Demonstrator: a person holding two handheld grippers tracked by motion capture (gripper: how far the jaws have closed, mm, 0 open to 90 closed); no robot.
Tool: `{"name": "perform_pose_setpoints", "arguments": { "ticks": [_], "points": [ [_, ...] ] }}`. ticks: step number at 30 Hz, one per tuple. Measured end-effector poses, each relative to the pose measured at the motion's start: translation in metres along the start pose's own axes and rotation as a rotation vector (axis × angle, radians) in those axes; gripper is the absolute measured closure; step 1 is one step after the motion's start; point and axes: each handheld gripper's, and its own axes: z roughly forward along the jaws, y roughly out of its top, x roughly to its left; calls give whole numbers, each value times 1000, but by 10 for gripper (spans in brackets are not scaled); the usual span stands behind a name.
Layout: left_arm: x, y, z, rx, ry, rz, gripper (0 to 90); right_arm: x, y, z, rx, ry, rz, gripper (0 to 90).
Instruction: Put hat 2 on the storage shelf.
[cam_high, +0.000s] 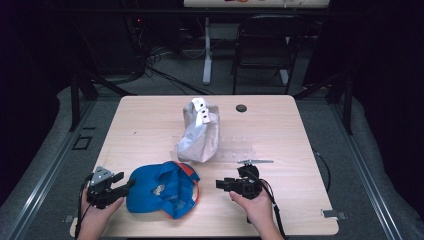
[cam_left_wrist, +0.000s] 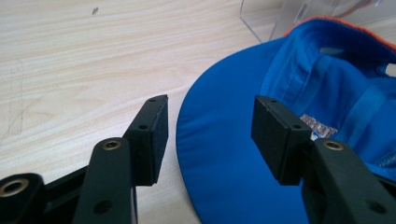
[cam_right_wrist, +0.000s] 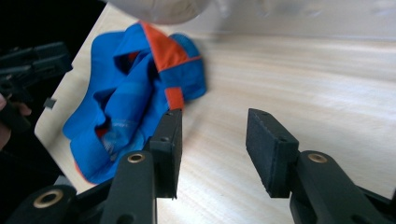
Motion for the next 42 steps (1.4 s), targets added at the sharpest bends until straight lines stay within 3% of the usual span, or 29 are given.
{"name": "perform_pose_setpoints", "arguments": {
  "ticks": [3, 14, 15, 16, 17, 21, 23, 27, 34, 36, 40, 42],
  "points": [
    [0, 1, -1, 6, 6, 9, 456, 2, -1, 7, 27, 11, -16, 568],
    [6, -3, 2, 10, 23, 15, 456, 6, -3, 48, 119, 81, 27, 588],
    [6, -3, 2, 12, 21, 22, 457, 7, -6, 57, 46, 99, 44, 595],
    [5, -3, 2, 13, 23, 25, 457, 7, -3, 56, 130, 85, 27, 606],
    [4, -4, 3, 12, 20, 30, 457, 7, -3, 59, 149, 95, 30, 610],
    [3, -4, 4, 23, 17, 39, 457, 7, -2, 70, 162, 135, 48, 612],
    [3, -4, 5, 19, 18, 40, 457, 8, -1, 73, 183, 128, 24, 610],
    [3, -4, 6, 25, 17, 44, 458, 9, 0, 81, 187, 138, 28, 609],
    [3, -4, 6, 25, 18, 45, 459, 11, -1, 90, 209, 180, 42, 627],
    [3, -4, 6, 23, 18, 42, 459, 13, 0, 88, 210, 201, 41, 630],
    [3, -4, 6, 24, 18, 44, 459, 18, 3, 80, 192, 287, 66, 633],
    [3, -4, 6, 24, 17, 45, 459, 22, 6, 76, 192, 287, 45, 638]
  ]
}}
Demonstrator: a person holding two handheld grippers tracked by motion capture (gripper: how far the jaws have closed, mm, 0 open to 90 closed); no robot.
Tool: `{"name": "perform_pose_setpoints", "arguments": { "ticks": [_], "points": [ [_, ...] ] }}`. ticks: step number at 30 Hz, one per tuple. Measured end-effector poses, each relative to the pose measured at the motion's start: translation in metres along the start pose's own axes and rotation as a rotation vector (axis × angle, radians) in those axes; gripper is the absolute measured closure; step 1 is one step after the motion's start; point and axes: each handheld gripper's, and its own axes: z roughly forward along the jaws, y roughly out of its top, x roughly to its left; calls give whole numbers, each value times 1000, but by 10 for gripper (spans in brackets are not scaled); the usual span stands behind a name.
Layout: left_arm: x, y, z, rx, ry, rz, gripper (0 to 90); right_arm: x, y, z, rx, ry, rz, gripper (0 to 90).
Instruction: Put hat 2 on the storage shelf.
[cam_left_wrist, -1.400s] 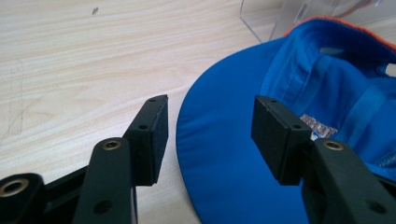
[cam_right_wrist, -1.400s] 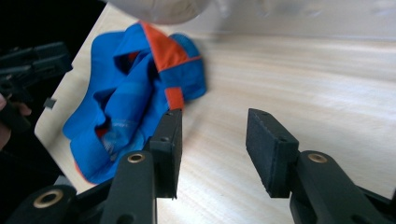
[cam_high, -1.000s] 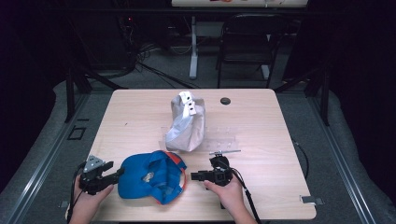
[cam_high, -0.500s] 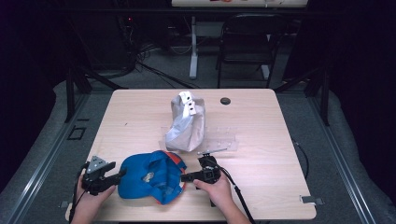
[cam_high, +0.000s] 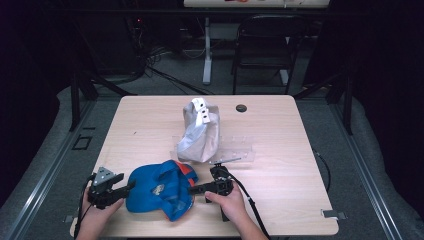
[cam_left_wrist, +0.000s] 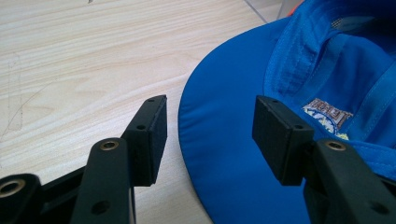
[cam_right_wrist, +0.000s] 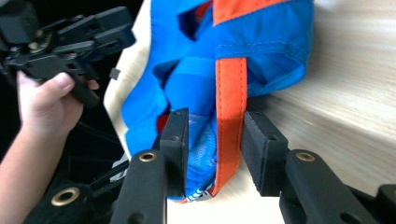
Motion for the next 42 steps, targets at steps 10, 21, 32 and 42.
{"name": "perform_pose_setpoints", "arguments": {
  "ticks": [10, 21, 32, 42],
  "points": [
    [0, 0, 0, -5, -2, -2, 459, 15, 3, -2, 7, -14, -69, 710],
    [0, 0, 0, -6, 0, -6, 459, 13, 4, 0, 33, -90, -49, 773],
    [0, 0, 0, -6, 0, -3, 459, 6, 5, -3, 49, -148, 30, 781],
    [1, 0, 0, -5, 1, -5, 458, 6, 8, -15, 48, -45, 143, 785]
  ]
}}
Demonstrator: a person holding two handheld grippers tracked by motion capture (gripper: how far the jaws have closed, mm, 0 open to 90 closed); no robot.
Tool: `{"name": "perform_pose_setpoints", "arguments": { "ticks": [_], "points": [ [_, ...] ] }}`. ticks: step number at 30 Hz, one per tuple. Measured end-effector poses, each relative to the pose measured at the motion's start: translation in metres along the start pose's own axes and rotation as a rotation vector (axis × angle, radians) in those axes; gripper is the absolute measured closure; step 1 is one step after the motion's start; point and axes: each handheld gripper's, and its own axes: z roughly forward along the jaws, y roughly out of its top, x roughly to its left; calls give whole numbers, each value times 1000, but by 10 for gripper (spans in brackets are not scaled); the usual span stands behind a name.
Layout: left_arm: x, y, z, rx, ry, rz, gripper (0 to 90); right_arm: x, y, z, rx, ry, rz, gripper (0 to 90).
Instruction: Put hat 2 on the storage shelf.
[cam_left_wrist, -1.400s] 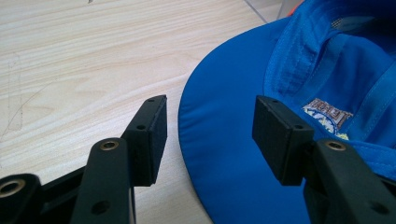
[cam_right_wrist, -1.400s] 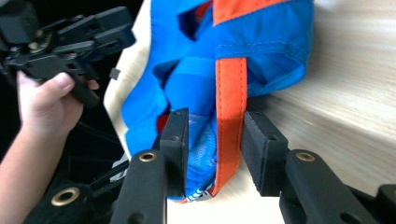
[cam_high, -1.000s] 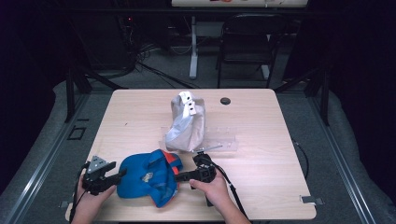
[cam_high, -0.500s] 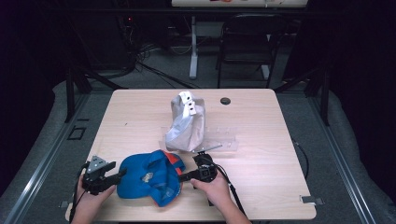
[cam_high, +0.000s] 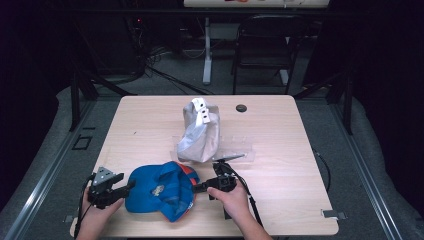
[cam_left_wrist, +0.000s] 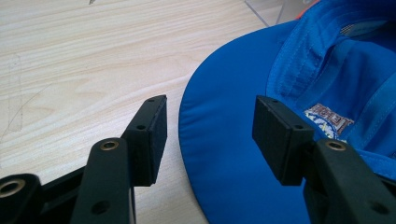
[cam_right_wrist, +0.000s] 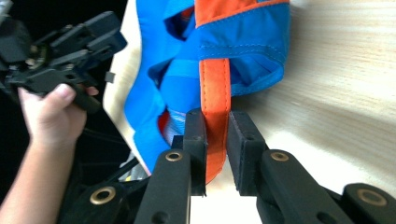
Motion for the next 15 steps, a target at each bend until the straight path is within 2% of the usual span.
{"name": "perform_pose_setpoints", "arguments": {
  "ticks": [4, 5, 9, 11, 15],
  "points": [
    [-1, 0, 0, -4, -4, -1, 459, 3, 3, -7, 7, 53, 20, 785],
    [-1, 0, 0, -4, -4, 0, 459, 4, 5, -10, 24, 54, 20, 785],
    [-1, 0, 0, -4, -4, -2, 459, 6, 9, -18, 32, 61, 30, 785],
    [0, 0, -1, 1, -1, 2, 459, 7, 10, -23, 32, 84, 46, 786],
    [0, 0, 0, -3, -2, 0, 459, 8, 14, -35, 46, 94, 62, 786]
  ]
}}
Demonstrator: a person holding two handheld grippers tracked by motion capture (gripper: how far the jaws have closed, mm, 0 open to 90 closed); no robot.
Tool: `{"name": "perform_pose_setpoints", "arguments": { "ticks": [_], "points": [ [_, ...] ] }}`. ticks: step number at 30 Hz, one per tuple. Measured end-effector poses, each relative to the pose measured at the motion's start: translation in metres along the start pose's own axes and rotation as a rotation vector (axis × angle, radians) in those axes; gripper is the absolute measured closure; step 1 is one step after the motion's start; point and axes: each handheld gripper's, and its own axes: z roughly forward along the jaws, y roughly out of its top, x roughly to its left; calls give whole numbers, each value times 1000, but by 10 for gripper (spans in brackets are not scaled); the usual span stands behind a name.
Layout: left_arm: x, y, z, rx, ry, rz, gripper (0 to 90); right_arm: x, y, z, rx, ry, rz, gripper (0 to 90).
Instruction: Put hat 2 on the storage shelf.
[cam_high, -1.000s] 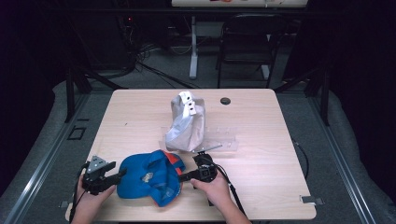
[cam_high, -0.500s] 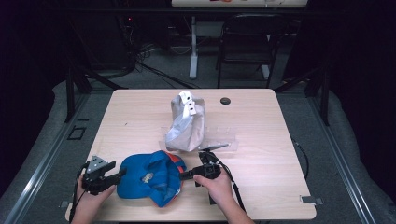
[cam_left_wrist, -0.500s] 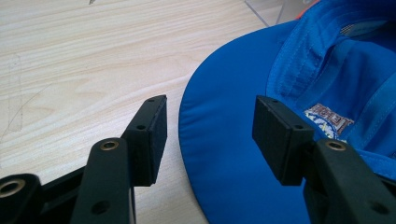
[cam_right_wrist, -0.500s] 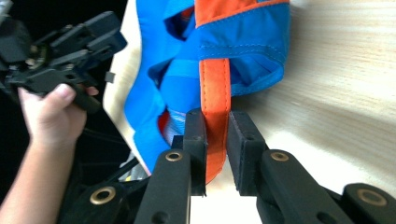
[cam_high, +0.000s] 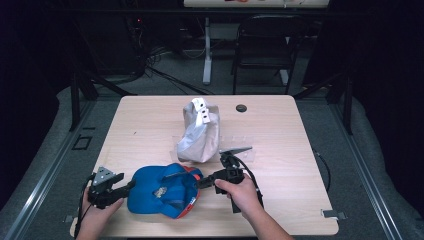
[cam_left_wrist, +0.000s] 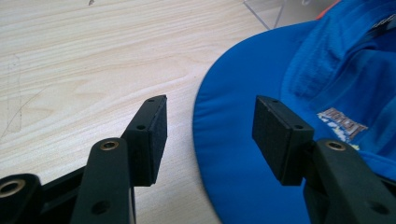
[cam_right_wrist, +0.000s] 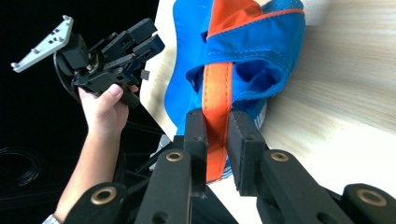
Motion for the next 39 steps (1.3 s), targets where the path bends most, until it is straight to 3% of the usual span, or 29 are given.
{"name": "perform_pose_setpoints", "arguments": {
  "ticks": [3, 7, 11, 12, 14, 17, 18, 23, 28, 35, 39],
  "points": [
    [0, 0, -1, 8, -2, 3, 459, 1, 1, -10, -1, -7, 2, 787],
    [0, 0, -1, 8, -1, 3, 459, 4, 4, -23, 21, -72, -13, 787],
    [-1, 0, -1, -4, 2, 0, 459, 4, 3, -33, 12, -78, 0, 787],
    [-1, 0, 0, -6, 2, -1, 459, 5, 2, -39, 27, -107, -3, 787],
    [-1, 0, 0, -1, 3, 2, 459, 4, 1, -43, 19, -73, 10, 787],
    [-1, 0, 1, -3, 0, 2, 459, 8, 0, -54, 23, -77, 17, 788],
    [-1, 0, 1, -4, 0, 1, 459, 9, 0, -56, 13, -37, 30, 788],
    [-2, 0, 0, -5, 0, 0, 459, 15, 4, -69, 9, 23, 56, 788],
    [-1, 0, 0, -9, 2, -2, 460, 24, 7, -79, -4, 165, 87, 788],
    [-2, 0, -1, -11, 4, 1, 460, 40, 12, -91, -23, 240, 97, 789],
    [-1, 0, -1, -11, 4, 1, 461, 48, 13, -102, -40, 255, 113, 789]
  ]
}}
